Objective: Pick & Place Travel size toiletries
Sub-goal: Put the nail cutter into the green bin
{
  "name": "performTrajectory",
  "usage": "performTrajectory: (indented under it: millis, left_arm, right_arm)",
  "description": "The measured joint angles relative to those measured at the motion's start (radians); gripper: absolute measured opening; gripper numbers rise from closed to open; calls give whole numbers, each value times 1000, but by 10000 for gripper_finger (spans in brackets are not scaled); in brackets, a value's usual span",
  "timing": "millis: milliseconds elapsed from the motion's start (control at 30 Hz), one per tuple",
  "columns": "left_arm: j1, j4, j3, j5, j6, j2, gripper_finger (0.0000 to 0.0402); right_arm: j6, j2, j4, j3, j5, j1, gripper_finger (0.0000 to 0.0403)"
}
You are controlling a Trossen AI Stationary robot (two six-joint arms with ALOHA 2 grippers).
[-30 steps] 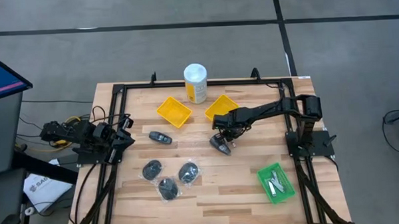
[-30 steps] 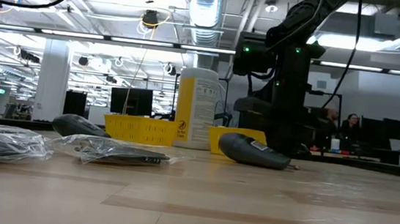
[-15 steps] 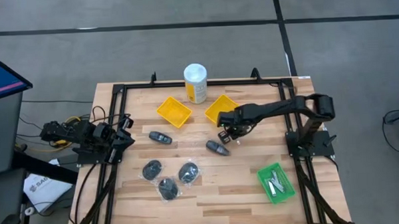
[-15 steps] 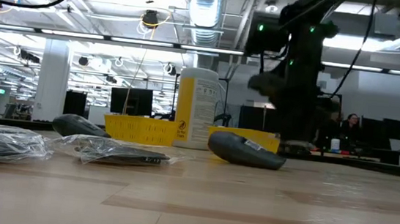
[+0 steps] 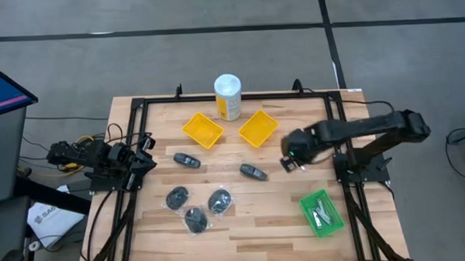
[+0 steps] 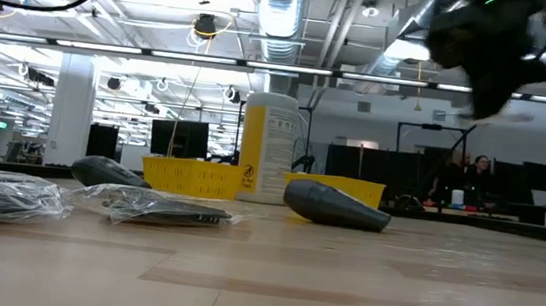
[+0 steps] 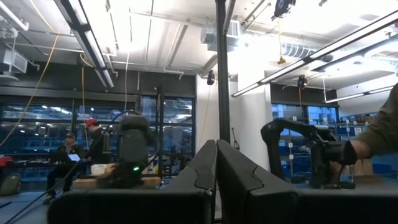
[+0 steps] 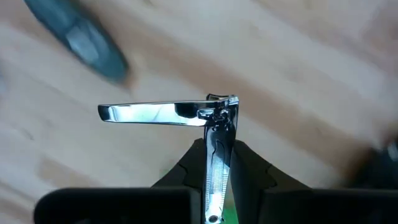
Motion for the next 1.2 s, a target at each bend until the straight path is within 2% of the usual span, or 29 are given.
performTrajectory:
  millis: [133,367,600,833,1200]
  left_arm:
    - [0,0,0,0,0,0,2]
    - [0,1,0,0,1,0,2]
    - [0,1,0,1,1,0,2]
    - [0,2,0,-3,1,0,2]
    - [0,2,0,-5,1,0,2]
  right_arm:
    - [172,-49,-88,-23,-43,186,34]
    - [541,-67,-107,-44,-73,521,34]
    - [816,-62,-112,-44,-97,743,34]
    - [978,-20,-97,-44,-97,845,36]
    - [876,178,-7,-44,-127,828,38]
